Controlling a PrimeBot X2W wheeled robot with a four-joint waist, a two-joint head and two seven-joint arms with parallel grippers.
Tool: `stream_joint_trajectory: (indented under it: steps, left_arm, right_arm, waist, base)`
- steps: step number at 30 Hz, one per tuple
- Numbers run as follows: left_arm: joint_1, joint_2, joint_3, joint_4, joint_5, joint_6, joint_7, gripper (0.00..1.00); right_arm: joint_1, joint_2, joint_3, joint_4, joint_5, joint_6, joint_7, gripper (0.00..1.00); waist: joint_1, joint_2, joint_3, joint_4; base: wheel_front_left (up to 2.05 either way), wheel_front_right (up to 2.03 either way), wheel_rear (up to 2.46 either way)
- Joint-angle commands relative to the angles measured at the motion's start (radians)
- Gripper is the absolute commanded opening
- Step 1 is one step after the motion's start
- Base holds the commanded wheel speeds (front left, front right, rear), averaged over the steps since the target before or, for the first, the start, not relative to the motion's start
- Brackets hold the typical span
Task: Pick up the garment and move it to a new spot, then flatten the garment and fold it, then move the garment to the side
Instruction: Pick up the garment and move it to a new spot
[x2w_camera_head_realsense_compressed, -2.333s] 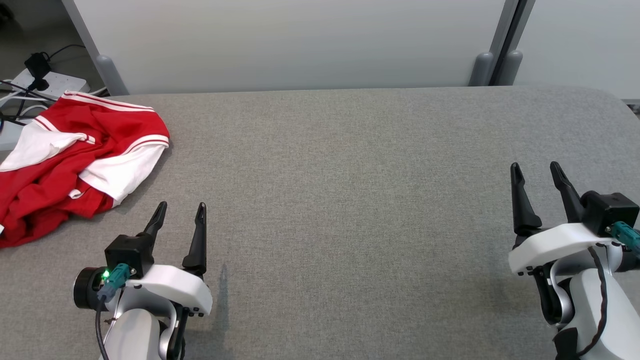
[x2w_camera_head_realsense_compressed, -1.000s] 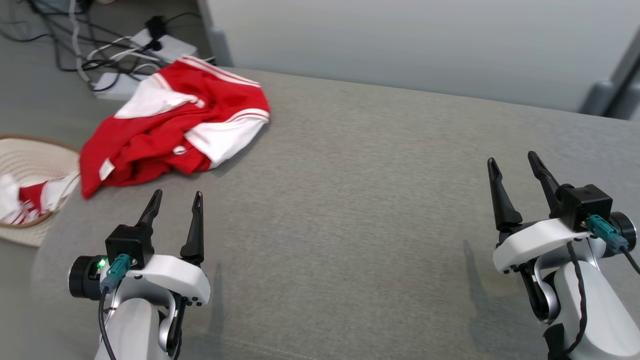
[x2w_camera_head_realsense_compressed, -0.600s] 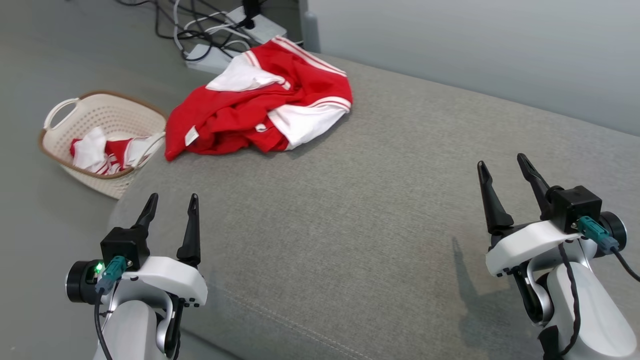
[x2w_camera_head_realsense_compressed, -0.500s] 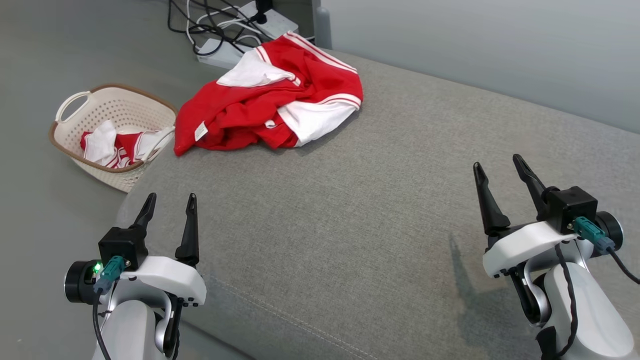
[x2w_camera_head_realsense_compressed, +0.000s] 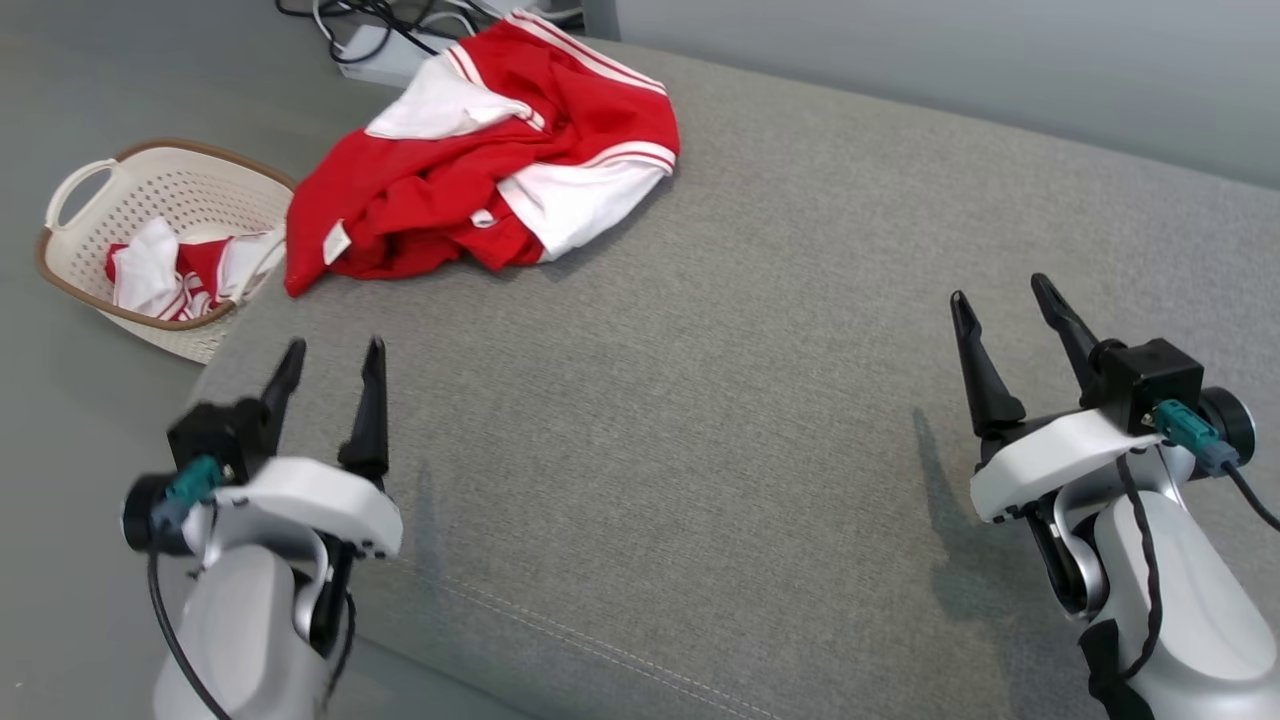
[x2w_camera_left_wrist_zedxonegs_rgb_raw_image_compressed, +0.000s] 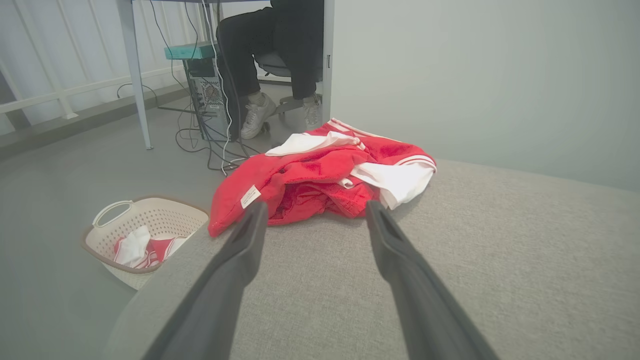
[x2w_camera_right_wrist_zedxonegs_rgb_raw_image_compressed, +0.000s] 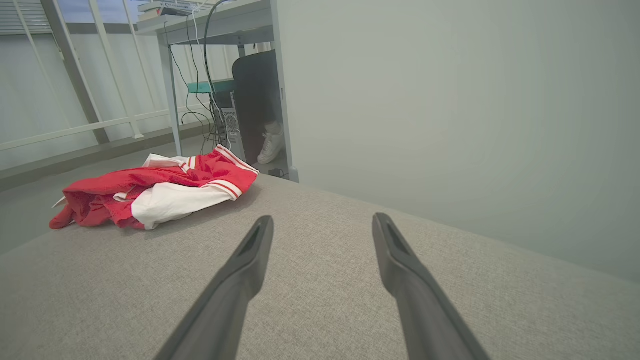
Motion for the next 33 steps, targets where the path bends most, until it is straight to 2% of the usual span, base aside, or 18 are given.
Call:
stream_joint_trajectory:
  steps: [1,10,14,15,17,21,27,33]
  left_arm:
    - [-0.079,0.046,0.031,-0.003,-0.018,-0.007,-0.010,1.00]
    - [-0.265,0.132,-0.026,0.110,-0.054,-0.016,-0.010,1.00]
    - [-0.368,0.203,-0.087,0.189,-0.103,-0.016,-0.010,1.00]
    - [-0.424,0.247,-0.127,0.237,-0.126,-0.016,-0.010,1.00]
    - [-0.476,0.290,-0.171,0.285,-0.144,-0.016,-0.010,1.00]
    - [-0.562,0.363,-0.215,0.376,-0.184,-0.017,0.003,1.00]
    - [-0.655,0.451,-0.265,0.476,-0.196,-0.017,0.021,1.00]
    - [-0.729,0.513,-0.309,0.564,-0.162,-0.016,0.062,1.00]
  right_arm:
    - [-0.035,-0.004,0.023,-0.031,-0.002,0.001,-0.012,1.00]
    - [-0.078,-0.011,0.039,-0.048,-0.010,0.001,-0.012,1.00]
    - [-0.101,-0.012,0.048,-0.061,-0.014,0.001,-0.012,1.00]
    - [-0.112,-0.012,0.052,-0.066,-0.013,0.001,-0.012,1.00]
    - [-0.122,-0.012,0.055,-0.072,-0.014,0.001,-0.012,1.00]
    - [-0.134,-0.009,0.057,-0.082,-0.016,0.001,-0.012,1.00]
    - [-0.142,-0.013,0.053,-0.097,-0.019,0.001,-0.012,1.00]
    - [-0.147,-0.008,0.051,-0.112,-0.019,0.001,-0.012,1.00]
  waist:
    - [0.0000,-0.0001,0.036,-0.032]
    - [0.0000,-0.0001,0.131,-0.096]
    - [0.0000,-0.0001,0.179,-0.128]
    - [0.0000,-0.0001,0.204,-0.144]
    - [0.0000,-0.0001,0.227,-0.160]
    - [0.0000,-0.0001,0.266,-0.194]
    - [0.0000,-0.0001,0.314,-0.239]
    - [0.0000,-0.0001,0.347,-0.276]
  base:
    - [0.00,0.00,0.00]
    - [0.00,0.00,0.00]
    - [0.00,0.00,0.00]
    - [0.00,0.00,0.00]
    - [0.00,0.00,0.00]
    - [0.00,0.00,0.00]
    - [0.00,0.00,0.00]
    - [0.00,0.00,0.00]
